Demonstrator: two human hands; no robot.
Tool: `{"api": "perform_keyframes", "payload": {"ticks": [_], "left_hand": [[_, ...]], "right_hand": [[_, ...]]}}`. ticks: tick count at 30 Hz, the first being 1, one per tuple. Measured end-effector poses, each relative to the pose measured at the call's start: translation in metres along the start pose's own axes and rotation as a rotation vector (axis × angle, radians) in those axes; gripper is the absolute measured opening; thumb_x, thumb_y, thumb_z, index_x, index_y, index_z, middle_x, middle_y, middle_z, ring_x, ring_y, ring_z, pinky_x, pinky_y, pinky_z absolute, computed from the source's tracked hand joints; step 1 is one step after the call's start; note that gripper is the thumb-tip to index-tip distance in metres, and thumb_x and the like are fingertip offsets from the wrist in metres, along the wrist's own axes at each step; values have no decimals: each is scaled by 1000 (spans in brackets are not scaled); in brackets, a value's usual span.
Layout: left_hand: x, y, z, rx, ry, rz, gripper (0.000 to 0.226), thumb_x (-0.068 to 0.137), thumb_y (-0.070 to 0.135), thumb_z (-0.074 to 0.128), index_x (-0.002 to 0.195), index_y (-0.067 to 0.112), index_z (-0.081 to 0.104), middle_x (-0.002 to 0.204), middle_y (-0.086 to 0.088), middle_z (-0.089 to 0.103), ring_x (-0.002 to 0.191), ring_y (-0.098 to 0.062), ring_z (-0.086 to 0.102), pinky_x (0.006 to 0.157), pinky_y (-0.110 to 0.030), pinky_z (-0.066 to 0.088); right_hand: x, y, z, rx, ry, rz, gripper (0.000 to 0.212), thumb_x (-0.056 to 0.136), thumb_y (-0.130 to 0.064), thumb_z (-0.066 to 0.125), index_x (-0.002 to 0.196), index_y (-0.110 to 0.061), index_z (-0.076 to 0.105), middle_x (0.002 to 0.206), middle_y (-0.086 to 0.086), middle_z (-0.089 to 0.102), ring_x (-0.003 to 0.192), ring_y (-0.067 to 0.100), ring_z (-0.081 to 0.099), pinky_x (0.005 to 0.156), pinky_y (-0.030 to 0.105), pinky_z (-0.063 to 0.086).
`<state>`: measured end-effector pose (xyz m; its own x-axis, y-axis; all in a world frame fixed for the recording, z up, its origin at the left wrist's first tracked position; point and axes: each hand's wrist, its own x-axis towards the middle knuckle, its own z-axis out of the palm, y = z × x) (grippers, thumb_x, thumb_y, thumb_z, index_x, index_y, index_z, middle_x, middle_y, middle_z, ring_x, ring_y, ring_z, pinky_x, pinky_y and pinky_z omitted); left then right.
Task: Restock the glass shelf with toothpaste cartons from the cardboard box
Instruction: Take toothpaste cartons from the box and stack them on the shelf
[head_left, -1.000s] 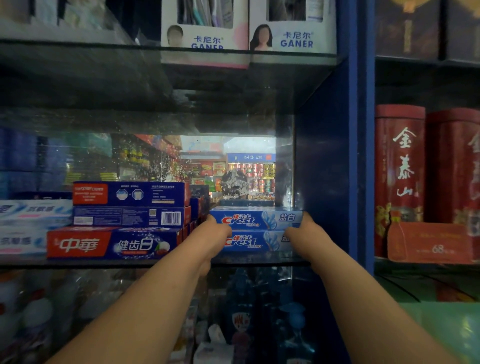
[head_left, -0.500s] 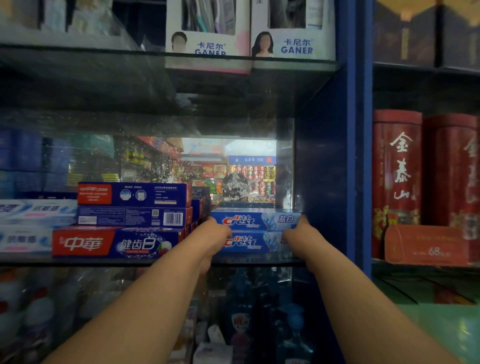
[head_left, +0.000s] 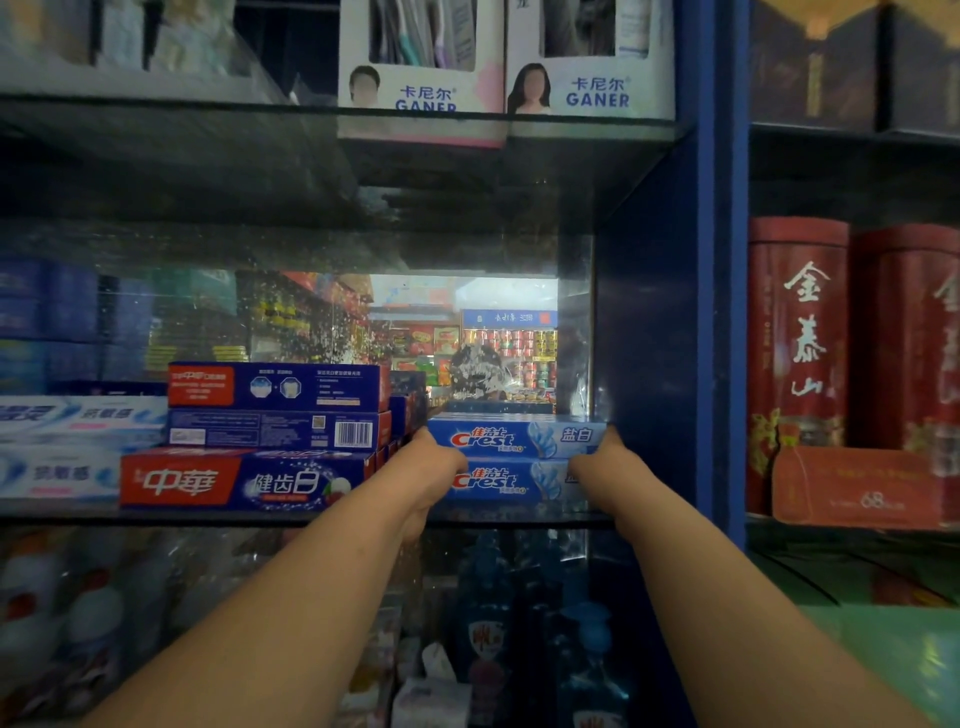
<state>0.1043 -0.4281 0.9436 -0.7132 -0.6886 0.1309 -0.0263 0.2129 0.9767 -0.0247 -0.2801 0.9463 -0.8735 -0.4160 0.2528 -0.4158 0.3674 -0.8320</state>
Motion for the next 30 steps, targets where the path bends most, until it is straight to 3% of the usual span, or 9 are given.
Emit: {"api": "perform_keyframes", "payload": {"ticks": [13,15,18,19,21,23,24,27,30], "left_hand": [[-13,7,3,122,34,19,60,89,14,57,142,22,29,113,-5,57,97,-21,62,89,-38,53],[-21,9,8,210,62,45,60,92,14,54,143,22,24,123,-5,51,104,-21,57,88,-36,50],[-38,7,21,381,91,154,70,94,18,49,150,26,8,153,-7,27,132,-26,41,107,-41,40],[-46,7,24,408,86,185,73,96,20,46,152,28,1,158,-6,18,136,-26,37,109,-40,38],[-61,10,26,418,85,232,73,99,22,41,152,28,-9,162,1,3,140,-23,30,110,-35,35],[-73,13,22,377,109,264,70,100,23,39,152,30,-8,162,5,2,141,-22,28,108,-32,33],[-77,15,18,354,125,286,68,100,23,38,152,31,-5,161,5,5,141,-22,29,107,-32,33],[-85,13,2,281,161,357,63,100,24,40,153,31,6,160,7,16,143,-16,26,111,-29,28],[-96,2,-16,189,175,383,61,98,25,44,152,33,16,157,9,25,141,-10,30,115,-32,27]], "right_hand": [[-12,-5,-4,56,-9,7,52,92,-12,46,141,-11,29,110,12,55,97,28,57,79,38,51],[-18,-5,-4,73,25,-29,46,92,-11,45,136,-12,34,110,11,54,96,28,57,80,39,52],[-28,-8,1,61,158,-205,52,90,-12,47,139,-16,30,129,10,48,105,30,57,88,45,52],[-33,-12,3,54,172,-268,52,91,-13,47,139,-17,28,130,11,47,105,29,57,86,44,52],[-47,-23,8,99,93,-332,43,95,-14,44,136,-18,29,107,9,53,80,20,56,62,31,48],[-58,-32,14,100,-6,-362,52,99,-15,41,146,-21,20,84,1,47,61,13,46,48,24,35],[-63,-36,17,88,-31,-389,57,99,-15,41,149,-23,14,84,0,46,59,12,44,46,25,34],[-75,-47,28,77,-101,-442,60,100,-17,41,152,-24,12,113,9,53,72,17,52,55,29,39],[-83,-52,46,92,-169,-456,62,100,-20,42,153,-26,10,146,10,42,113,26,53,77,28,42]]}}
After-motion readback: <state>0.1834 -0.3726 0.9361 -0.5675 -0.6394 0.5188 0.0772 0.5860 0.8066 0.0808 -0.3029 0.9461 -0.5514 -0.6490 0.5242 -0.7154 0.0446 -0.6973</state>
